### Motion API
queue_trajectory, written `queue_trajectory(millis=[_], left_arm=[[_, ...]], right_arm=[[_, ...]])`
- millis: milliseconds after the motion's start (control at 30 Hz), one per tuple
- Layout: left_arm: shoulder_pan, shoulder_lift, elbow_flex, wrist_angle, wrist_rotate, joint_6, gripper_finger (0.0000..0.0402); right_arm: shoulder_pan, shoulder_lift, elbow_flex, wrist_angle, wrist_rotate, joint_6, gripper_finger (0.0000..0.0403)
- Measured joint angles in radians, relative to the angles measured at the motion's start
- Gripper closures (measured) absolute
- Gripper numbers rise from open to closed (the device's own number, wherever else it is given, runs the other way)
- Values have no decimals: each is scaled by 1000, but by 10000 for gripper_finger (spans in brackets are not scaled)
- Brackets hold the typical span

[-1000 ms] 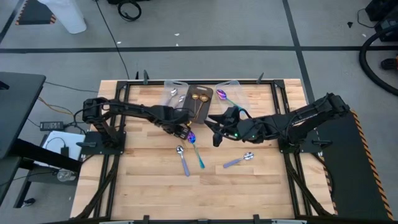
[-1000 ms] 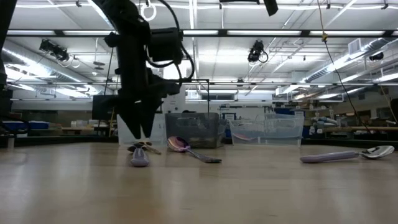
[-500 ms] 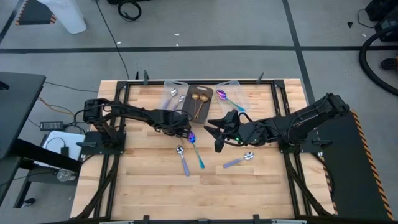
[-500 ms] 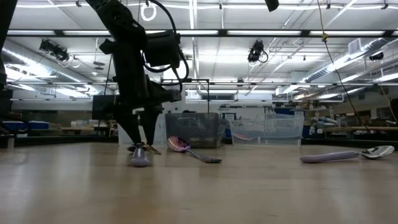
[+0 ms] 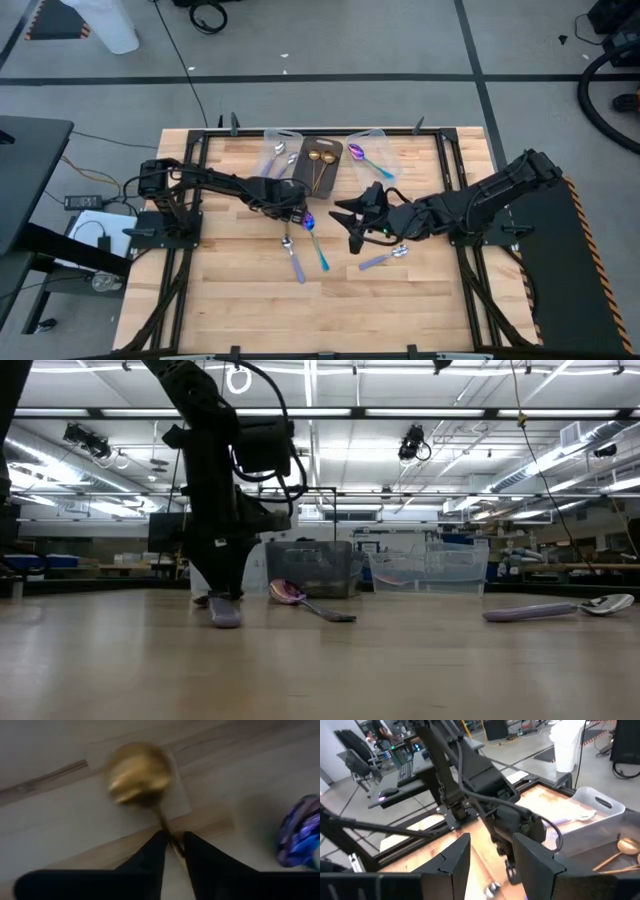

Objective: Sort silverware by color (type)
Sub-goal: Put the gold spoon into the black bin

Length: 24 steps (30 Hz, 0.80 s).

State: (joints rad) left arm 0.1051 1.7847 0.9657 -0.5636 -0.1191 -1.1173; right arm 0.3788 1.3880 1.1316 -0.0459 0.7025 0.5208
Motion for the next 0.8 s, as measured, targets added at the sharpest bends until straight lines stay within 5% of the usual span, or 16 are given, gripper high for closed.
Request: queue_trajectory(millis=[200, 800], left_arm=[[-18, 1, -2, -16, -10, 19, 385], [-38, -182, -9, 27, -13, 119, 386]], right_arm=[[35, 0, 0, -16, -1, 10, 245], [90, 0, 0, -23, 40, 75, 245]])
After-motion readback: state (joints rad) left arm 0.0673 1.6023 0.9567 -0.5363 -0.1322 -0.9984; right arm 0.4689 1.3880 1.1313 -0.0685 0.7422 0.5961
